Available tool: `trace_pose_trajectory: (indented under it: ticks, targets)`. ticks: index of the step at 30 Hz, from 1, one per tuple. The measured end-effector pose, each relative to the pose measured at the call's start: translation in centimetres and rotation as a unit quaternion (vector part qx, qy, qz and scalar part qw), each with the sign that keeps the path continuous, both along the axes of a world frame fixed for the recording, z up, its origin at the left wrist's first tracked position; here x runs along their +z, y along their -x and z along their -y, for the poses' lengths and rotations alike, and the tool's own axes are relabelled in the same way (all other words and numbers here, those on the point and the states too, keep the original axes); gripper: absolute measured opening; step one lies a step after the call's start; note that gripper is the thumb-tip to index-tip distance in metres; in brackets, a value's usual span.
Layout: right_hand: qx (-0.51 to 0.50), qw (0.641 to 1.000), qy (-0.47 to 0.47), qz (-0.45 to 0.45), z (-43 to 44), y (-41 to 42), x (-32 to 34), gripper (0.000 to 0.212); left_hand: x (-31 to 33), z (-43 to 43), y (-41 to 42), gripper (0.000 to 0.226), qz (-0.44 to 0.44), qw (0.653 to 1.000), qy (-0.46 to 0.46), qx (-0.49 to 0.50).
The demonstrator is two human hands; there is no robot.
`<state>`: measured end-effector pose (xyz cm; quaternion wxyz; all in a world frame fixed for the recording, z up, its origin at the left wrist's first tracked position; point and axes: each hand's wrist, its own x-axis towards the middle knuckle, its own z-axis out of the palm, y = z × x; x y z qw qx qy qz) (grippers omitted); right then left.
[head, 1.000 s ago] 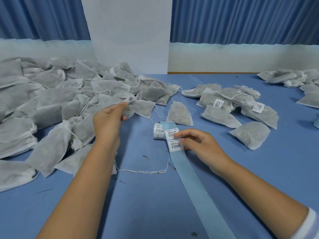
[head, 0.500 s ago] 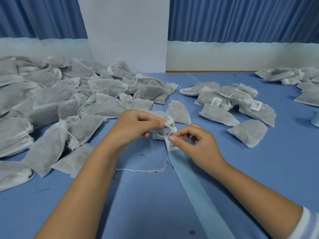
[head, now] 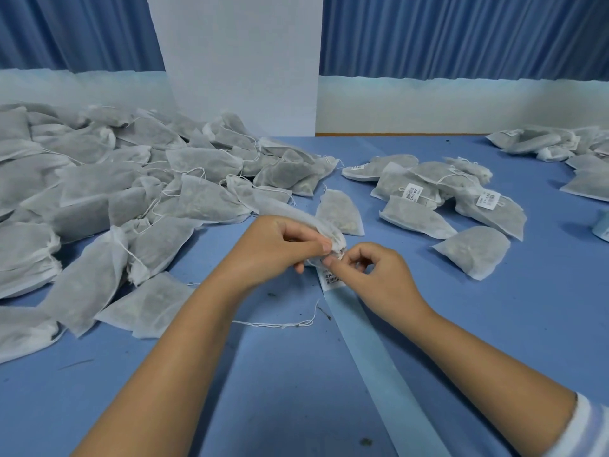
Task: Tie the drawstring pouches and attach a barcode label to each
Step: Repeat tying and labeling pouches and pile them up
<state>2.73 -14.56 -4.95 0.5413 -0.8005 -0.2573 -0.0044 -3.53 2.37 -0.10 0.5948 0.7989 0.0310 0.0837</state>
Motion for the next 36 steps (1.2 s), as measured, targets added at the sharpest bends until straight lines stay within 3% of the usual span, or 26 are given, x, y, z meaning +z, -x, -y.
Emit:
trace_pose_trajectory:
  ticks: [5,8,10,13,15,17,20,26,29,32,34,36]
  targets:
    - [0.004,1.0,0.001,0.025,0.1,-0.1,0.1,0.015,0.1,0.1,0.2,0.014,0.004,1.0,-0.004,-0.007]
    - [0.013,0.999,0.01,0.051,0.1,0.0,0.1,0.013,-0.2,0.2,0.2,0.009,0.064,0.997,-0.03,0.033]
    - [0.017,0.997,0.027,0.077,0.1,0.1,0.0,0.013,-0.5,0.5,0.2,0.008,0.15,0.982,-0.099,0.062]
    - [0.034,0.991,0.038,0.121,0.1,0.1,0.0,0.015,-0.4,1.1,0.3,0.006,0.273,0.922,-0.266,0.064]
    - [0.051,0.989,0.045,0.132,0.1,0.2,-0.1,0.016,-0.7,1.2,0.2,0.012,0.294,0.888,-0.352,0.026]
    - [0.062,0.989,0.047,0.123,0.1,0.2,-0.1,0.012,-0.8,1.1,0.0,0.019,0.259,0.883,-0.391,-0.008]
    - [0.071,0.992,0.023,0.099,0.1,0.3,0.1,0.01,-1.1,0.8,0.1,0.025,0.205,0.902,-0.379,-0.031]
    - [0.097,0.989,-0.098,-0.053,0.8,-0.3,1.3,0.034,-1.5,-0.8,-0.2,0.009,0.14,0.933,-0.333,-0.001]
    - [0.13,0.953,-0.206,-0.18,1.0,-0.7,1.9,0.04,-1.2,-1.2,0.0,0.009,0.091,0.946,-0.309,-0.023]
    - [0.164,0.919,-0.26,-0.248,1.2,-0.7,2.3,0.021,-0.7,-1.0,0.2,0.019,0.012,0.964,-0.256,-0.068]
    - [0.132,0.936,-0.233,-0.229,1.1,-0.8,2.1,0.021,-0.1,-0.7,0.4,0.022,-0.024,0.969,-0.219,-0.113]
    - [0.065,0.974,-0.165,-0.14,1.1,-0.8,1.8,0.023,0.3,-0.4,0.7,0.028,-0.033,0.974,-0.17,-0.146]
